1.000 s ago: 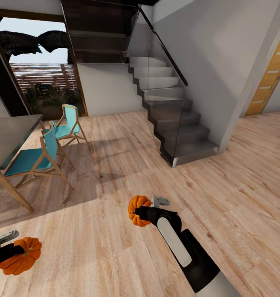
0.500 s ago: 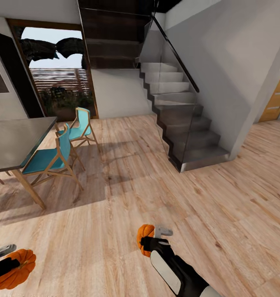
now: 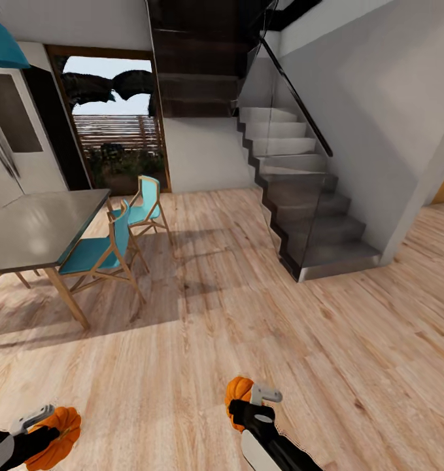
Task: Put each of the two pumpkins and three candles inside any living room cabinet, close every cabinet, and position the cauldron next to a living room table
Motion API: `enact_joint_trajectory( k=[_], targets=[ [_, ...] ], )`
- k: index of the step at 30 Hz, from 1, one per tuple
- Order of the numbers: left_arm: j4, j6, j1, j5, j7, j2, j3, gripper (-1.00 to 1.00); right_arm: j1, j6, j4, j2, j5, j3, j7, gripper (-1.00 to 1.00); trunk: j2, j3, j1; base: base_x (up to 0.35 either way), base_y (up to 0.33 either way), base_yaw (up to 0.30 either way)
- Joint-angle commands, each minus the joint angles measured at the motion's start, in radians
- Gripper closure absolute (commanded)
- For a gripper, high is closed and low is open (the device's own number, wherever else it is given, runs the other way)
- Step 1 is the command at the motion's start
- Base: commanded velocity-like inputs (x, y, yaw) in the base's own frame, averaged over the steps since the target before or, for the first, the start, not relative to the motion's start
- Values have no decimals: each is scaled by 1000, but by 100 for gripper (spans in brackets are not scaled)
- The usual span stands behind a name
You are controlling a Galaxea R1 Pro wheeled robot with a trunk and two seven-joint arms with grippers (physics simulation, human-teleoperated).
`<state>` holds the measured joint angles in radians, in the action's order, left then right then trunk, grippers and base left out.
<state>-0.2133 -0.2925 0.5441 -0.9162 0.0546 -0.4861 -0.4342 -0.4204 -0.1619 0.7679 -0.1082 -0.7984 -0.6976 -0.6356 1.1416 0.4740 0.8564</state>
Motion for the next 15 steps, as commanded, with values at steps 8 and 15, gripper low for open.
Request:
enact_joint_trajectory(
  k=[8,15],
  targets=[
    [55,92,-1,-5,2,62,-6,100,0,110,-96,-4,0,-84,-7,100,-56,-36,-31,0,0,154],
    [60,97,-1,-5,2,67,-5,100,0,155,-137,-4,0,-116,-7,100,-63,-49,-35,0,0,154]
  ],
)
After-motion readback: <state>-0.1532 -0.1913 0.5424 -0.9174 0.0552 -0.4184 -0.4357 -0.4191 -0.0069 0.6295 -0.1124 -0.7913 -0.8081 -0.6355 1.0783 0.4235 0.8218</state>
